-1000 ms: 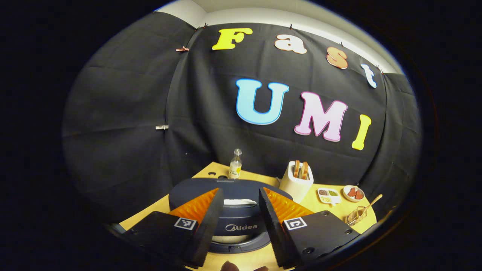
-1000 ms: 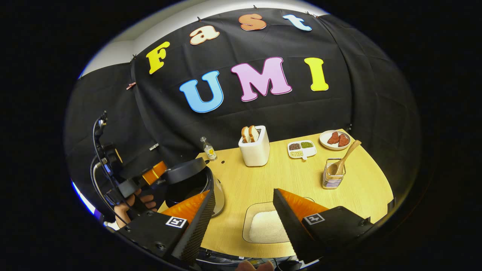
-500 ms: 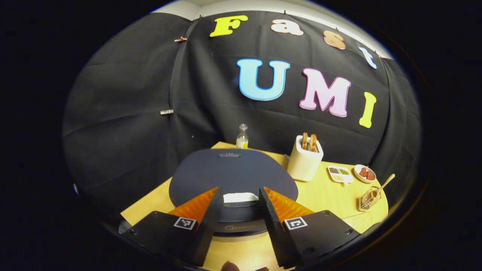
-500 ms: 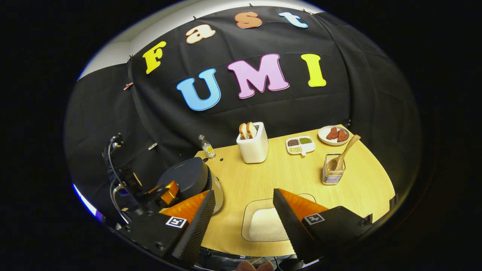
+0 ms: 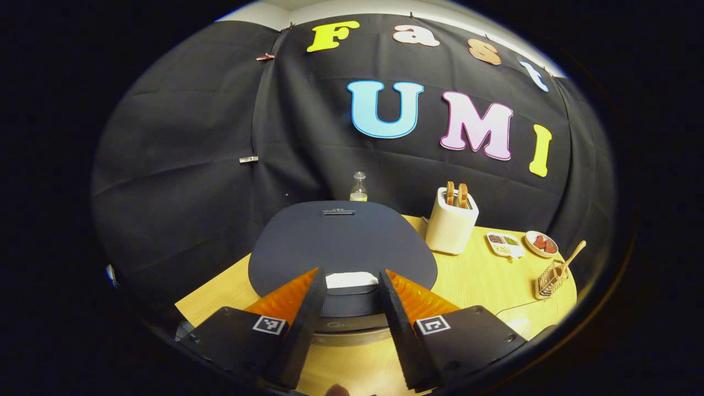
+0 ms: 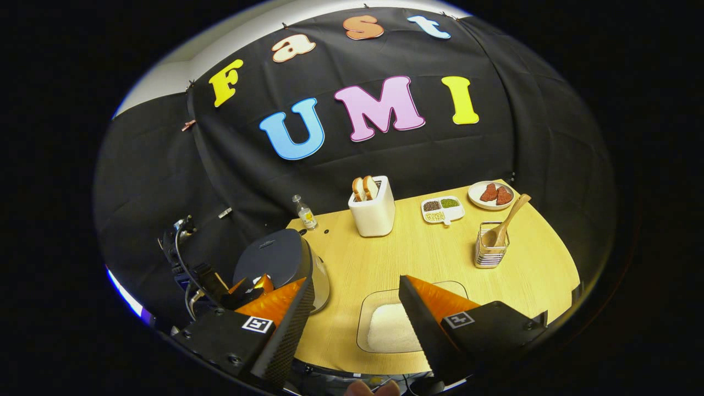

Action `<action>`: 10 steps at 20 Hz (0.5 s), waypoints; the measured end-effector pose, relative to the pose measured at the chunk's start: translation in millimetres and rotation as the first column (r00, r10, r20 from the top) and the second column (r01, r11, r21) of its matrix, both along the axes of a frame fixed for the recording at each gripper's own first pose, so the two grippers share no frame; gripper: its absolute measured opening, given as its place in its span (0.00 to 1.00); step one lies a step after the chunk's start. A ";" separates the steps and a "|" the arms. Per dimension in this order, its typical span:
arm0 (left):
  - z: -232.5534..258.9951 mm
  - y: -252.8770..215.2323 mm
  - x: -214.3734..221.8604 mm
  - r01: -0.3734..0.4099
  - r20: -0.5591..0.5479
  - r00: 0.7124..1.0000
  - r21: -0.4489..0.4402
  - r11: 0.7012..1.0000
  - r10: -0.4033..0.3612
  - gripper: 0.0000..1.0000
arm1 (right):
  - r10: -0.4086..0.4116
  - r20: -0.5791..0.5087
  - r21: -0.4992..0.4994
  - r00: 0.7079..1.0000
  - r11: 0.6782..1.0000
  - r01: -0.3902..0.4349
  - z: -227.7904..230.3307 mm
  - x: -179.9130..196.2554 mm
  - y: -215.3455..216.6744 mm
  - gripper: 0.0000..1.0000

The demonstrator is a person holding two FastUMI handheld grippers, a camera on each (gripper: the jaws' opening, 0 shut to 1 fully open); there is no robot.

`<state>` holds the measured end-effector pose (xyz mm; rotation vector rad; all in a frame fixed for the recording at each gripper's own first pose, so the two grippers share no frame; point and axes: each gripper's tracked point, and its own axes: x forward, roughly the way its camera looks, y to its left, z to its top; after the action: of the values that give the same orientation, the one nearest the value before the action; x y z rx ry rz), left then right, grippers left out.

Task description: Close the left gripper, press the button to open the rice cooker; take a wooden spoon from the chopstick holder with the right hand, scoop a spoonful of rice and pour it into the rice cooker, then put the wooden spoon back into the chopstick holder.

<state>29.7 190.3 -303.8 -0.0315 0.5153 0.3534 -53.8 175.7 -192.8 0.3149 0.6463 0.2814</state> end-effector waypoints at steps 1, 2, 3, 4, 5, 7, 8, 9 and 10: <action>1.3 -1.3 -2.3 -0.006 -0.011 1.000 -0.015 1.000 0.006 0.72 | -0.004 -0.002 0.005 1.000 1.000 0.004 -1.1 -1.2 -0.9 0.96; 1.9 -4.4 -8.1 -0.017 -0.020 1.000 -0.016 1.000 0.017 0.72 | -0.005 -0.005 0.008 1.000 1.000 0.005 -0.5 -1.5 -1.5 0.96; 2.2 -6.4 -13.6 -0.021 -0.019 1.000 -0.009 1.000 0.021 0.72 | -0.007 -0.004 0.008 1.000 1.000 0.007 0.8 -2.5 -4.0 0.96; 3.6 -9.3 -19.0 -0.010 -0.013 1.000 0.034 0.999 0.011 0.72 | -0.011 -0.004 0.007 1.000 1.000 0.011 0.4 -1.7 -5.9 0.96; 2.5 -10.4 -21.5 -0.003 -0.014 1.000 0.058 0.998 0.004 0.72 | -0.012 -0.009 0.013 1.000 1.000 0.012 -0.8 -1.1 -6.0 0.96; 1.9 -3.2 -21.3 -0.040 0.012 0.999 0.011 0.999 0.040 0.72 | -0.014 -0.013 0.021 1.000 1.000 0.015 -1.5 -2.3 -5.1 0.96; 1.0 -4.3 -20.5 -0.045 0.010 0.999 -0.003 0.999 0.045 0.72 | -0.012 -0.013 0.027 1.000 1.000 0.012 -0.9 -3.0 -3.8 0.96; 1.5 -5.6 -20.0 -0.031 0.005 1.000 0.004 1.000 0.031 0.72 | -0.008 -0.012 0.030 1.000 1.000 0.008 0.9 -4.1 -1.9 0.96; 3.3 -7.8 -17.8 -0.013 0.004 1.000 0.015 1.000 0.013 0.72 | -0.004 -0.007 0.033 1.000 0.999 0.004 2.9 -6.4 -0.7 0.96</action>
<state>11.9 182.5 -300.4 -0.0210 0.5086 0.3696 -60.2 175.0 -189.9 0.3486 0.6484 0.2874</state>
